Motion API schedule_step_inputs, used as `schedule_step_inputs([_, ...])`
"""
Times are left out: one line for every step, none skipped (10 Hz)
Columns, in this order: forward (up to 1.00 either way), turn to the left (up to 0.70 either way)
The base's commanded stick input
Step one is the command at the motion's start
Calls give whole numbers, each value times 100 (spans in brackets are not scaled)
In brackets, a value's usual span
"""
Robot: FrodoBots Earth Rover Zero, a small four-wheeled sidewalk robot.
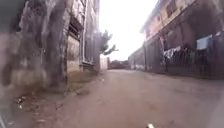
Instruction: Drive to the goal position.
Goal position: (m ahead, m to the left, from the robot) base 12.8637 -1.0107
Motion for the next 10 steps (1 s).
schedule_step_inputs([100,-40])
schedule_step_inputs([100,-40])
schedule_step_inputs([100,-25])
schedule_step_inputs([100,-1])
schedule_step_inputs([100,0])
schedule_step_inputs([100,0])
schedule_step_inputs([100,0])
schedule_step_inputs([100,0])
schedule_step_inputs([100,0])
schedule_step_inputs([100,0])
